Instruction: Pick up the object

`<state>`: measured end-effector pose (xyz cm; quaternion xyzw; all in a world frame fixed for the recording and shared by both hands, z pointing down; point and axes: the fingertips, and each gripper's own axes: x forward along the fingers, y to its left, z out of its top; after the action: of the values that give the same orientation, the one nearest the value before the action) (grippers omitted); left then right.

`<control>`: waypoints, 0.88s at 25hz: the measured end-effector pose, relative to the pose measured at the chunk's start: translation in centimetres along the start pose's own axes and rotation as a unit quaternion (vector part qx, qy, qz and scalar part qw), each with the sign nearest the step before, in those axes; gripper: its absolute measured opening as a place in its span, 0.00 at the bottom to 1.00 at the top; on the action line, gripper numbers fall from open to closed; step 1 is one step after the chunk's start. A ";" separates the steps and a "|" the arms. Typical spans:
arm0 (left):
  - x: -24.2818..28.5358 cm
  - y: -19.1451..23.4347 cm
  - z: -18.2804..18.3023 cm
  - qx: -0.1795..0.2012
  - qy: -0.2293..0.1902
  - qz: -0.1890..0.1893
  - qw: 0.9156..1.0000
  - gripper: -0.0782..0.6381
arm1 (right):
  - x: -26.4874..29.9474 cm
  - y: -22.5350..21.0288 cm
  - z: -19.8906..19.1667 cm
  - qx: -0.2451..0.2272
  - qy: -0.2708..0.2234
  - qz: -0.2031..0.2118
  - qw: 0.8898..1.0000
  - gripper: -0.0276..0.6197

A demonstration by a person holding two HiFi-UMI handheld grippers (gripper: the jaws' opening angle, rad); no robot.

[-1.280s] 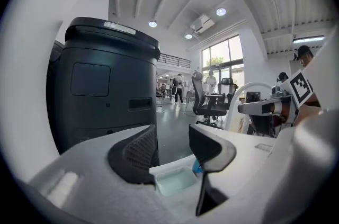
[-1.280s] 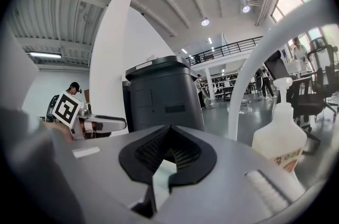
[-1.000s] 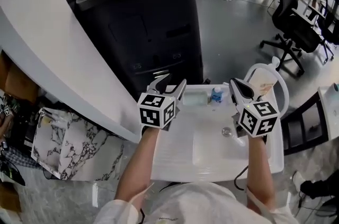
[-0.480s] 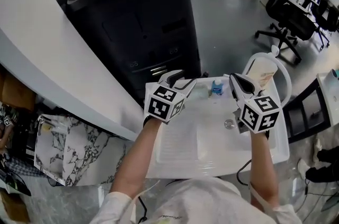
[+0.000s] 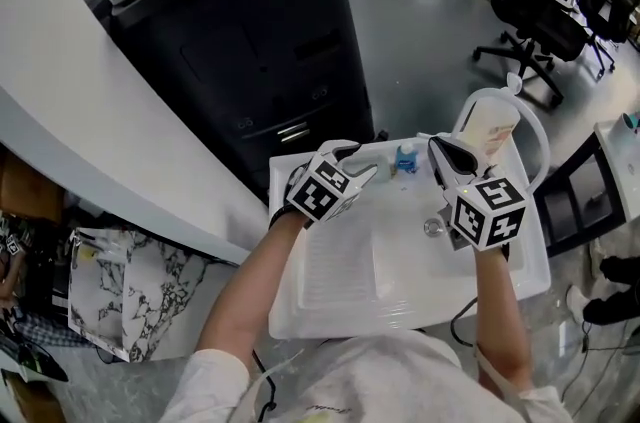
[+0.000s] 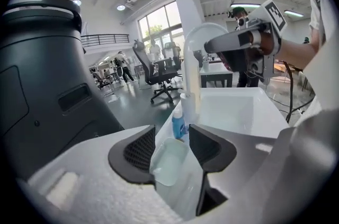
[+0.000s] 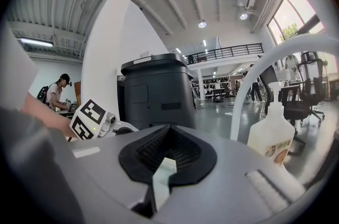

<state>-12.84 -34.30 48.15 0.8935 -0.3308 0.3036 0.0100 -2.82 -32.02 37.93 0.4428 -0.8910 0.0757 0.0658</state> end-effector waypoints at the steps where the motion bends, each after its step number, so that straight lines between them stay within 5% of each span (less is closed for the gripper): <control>1: 0.4 -0.2 -0.4 0.008 0.007 -0.008 1.000 0.40 | 0.0 0.0 -0.1 0.000 0.002 -0.001 1.000 0.05; 22: 7.4 -3.2 -9.7 0.102 0.158 -0.119 0.975 0.39 | -0.2 -1.7 -2.5 0.007 0.028 -0.022 0.999 0.05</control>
<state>-11.74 -33.99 60.70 0.8634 -0.1833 0.4700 0.0070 -1.20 -32.40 40.46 0.4601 -0.8785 0.0932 0.0890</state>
